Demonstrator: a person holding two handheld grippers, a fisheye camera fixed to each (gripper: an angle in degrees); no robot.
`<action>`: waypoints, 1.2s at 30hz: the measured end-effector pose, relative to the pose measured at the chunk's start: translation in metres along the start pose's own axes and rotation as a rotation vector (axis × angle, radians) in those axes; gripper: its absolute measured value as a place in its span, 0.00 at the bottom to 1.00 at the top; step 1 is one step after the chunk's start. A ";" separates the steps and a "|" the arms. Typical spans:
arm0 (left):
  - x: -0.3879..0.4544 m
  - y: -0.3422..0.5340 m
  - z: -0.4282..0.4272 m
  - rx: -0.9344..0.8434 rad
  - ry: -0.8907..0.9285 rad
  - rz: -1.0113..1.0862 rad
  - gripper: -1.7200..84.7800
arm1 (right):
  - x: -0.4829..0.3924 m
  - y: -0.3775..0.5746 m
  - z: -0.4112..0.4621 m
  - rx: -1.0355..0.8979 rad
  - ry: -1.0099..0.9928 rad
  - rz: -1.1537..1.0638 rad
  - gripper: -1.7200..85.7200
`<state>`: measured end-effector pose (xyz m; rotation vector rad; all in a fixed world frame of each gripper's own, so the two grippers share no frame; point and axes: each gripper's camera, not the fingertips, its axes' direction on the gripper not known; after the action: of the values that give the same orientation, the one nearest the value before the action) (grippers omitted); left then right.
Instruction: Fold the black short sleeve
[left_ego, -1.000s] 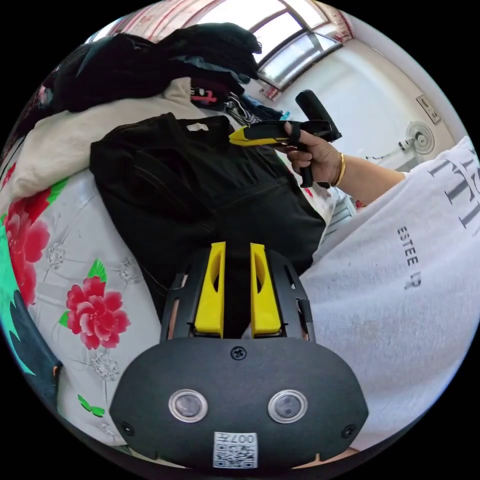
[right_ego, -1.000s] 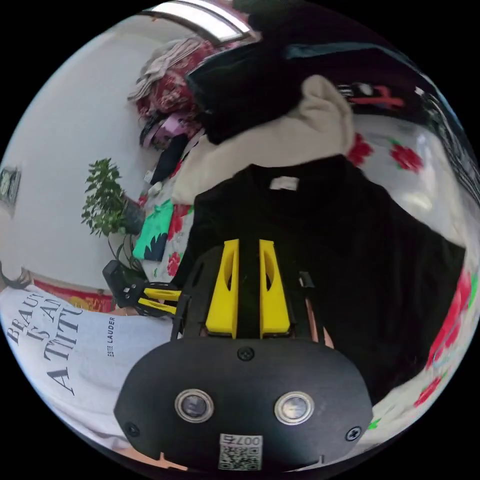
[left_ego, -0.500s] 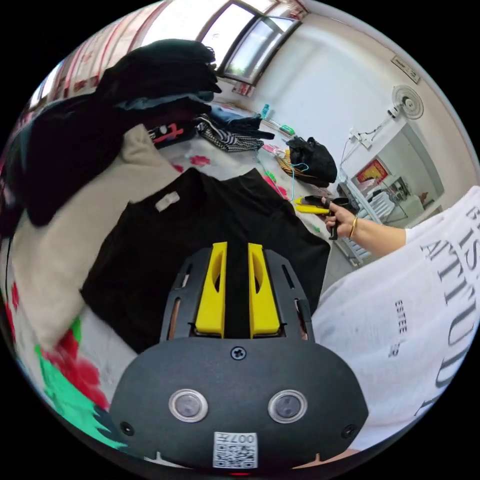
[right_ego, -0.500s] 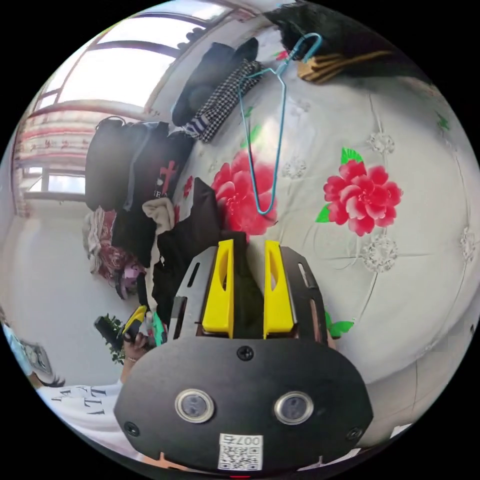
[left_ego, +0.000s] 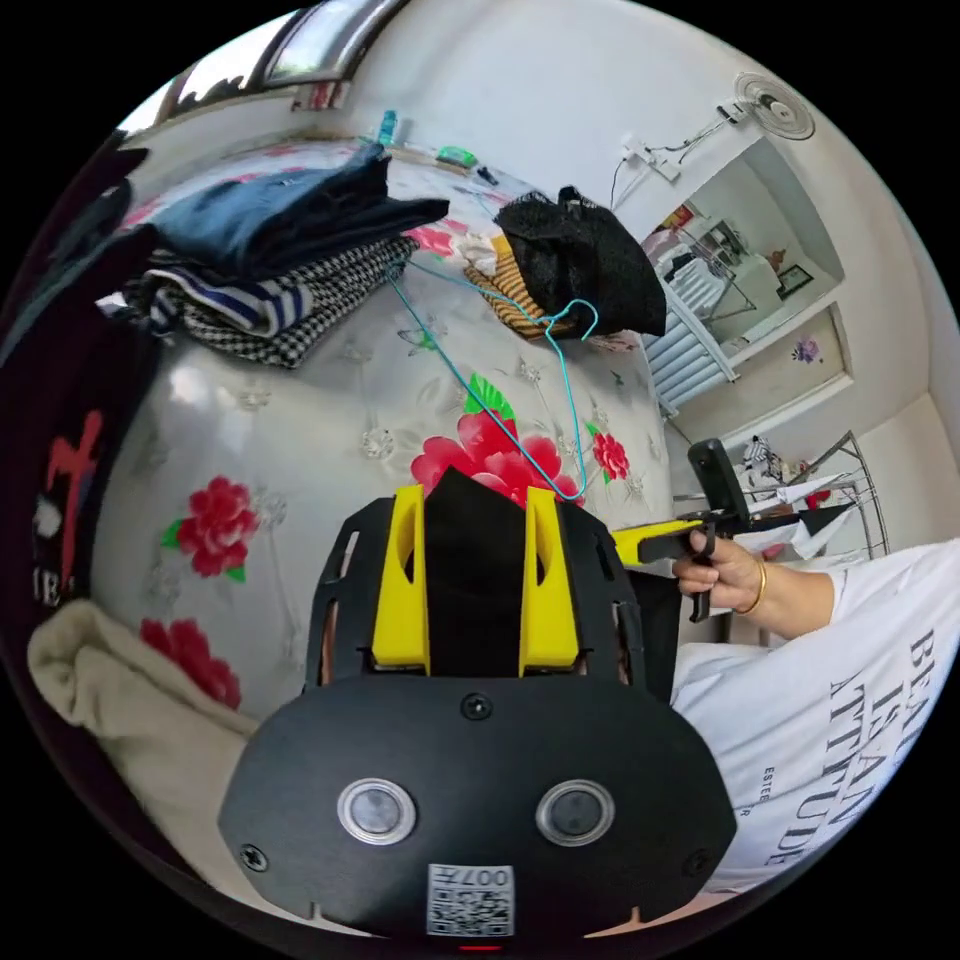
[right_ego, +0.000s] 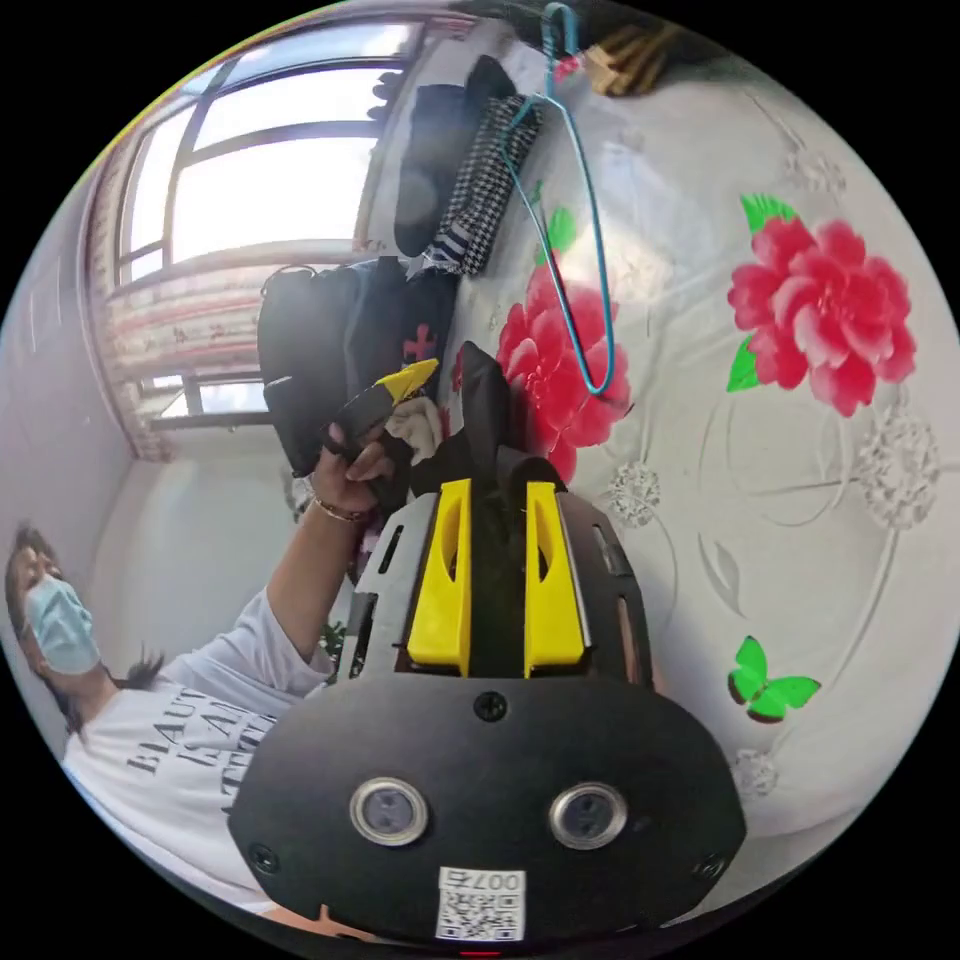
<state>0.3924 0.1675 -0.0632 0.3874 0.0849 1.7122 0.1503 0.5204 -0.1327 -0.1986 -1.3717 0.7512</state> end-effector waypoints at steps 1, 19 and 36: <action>-0.002 -0.009 0.009 -0.032 0.011 -0.001 0.17 | 0.005 0.000 0.004 -0.005 -0.021 0.016 0.02; -0.058 0.106 -0.062 0.104 0.074 -0.082 0.14 | -0.004 0.009 0.011 -0.015 0.137 -0.054 0.10; -0.063 0.075 -0.049 0.317 0.341 0.031 0.01 | -0.107 0.017 0.025 0.018 0.366 -0.547 0.02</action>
<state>0.3145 0.1007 -0.1015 0.3257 0.6075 1.7850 0.1196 0.4632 -0.2230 0.0555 -1.0004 0.2504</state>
